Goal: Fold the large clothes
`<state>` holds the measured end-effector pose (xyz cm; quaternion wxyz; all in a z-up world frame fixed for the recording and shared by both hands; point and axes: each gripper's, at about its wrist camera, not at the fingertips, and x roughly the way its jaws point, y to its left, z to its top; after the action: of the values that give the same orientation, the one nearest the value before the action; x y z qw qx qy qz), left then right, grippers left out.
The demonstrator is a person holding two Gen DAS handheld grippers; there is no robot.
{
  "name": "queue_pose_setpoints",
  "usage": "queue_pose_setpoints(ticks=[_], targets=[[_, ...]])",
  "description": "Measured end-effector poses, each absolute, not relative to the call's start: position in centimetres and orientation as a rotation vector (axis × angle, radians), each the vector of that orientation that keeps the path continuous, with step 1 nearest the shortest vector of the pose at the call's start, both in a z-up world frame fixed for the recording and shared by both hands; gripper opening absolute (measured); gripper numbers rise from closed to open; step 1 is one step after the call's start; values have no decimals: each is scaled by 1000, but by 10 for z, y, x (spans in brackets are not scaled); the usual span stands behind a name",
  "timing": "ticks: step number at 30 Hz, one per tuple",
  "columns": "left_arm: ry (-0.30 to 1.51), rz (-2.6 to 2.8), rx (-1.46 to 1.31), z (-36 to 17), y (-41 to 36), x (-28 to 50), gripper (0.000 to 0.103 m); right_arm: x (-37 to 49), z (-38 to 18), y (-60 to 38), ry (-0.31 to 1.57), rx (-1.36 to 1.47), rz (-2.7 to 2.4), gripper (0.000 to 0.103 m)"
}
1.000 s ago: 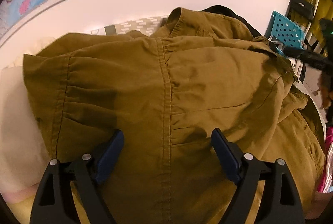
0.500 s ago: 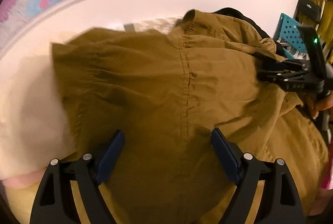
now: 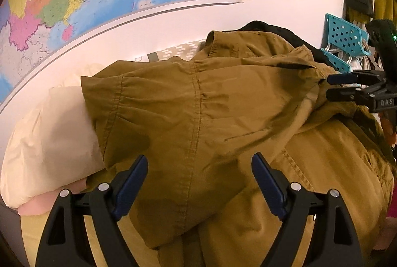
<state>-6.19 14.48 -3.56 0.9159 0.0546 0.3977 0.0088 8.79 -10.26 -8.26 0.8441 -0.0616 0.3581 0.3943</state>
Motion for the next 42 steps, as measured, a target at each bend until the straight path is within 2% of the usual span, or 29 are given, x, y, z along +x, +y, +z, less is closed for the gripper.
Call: queue_pose_setpoints(ticks=[8, 13, 17, 19, 25, 30, 42], targets=[[922, 19, -5, -72, 162, -57, 83, 100, -131, -96, 879, -143, 813, 72], [896, 32, 12, -67, 160, -73, 83, 86, -117, -104, 859, -107, 842, 73], [834, -1, -73, -49, 178, -102, 84, 68, -97, -146, 812, 1, 847, 79], [821, -3, -134, -44, 195, -122, 89, 62, -90, -171, 800, 53, 828, 80], [868, -26, -253, -61, 219, -166, 90, 39, -104, -251, 825, 197, 729, 87], [959, -78, -279, -92, 209, -193, 90, 19, -135, -294, 911, 289, 680, 88], [956, -359, -389, -93, 175, -233, 95, -38, -158, -285, 945, 262, 901, 90]])
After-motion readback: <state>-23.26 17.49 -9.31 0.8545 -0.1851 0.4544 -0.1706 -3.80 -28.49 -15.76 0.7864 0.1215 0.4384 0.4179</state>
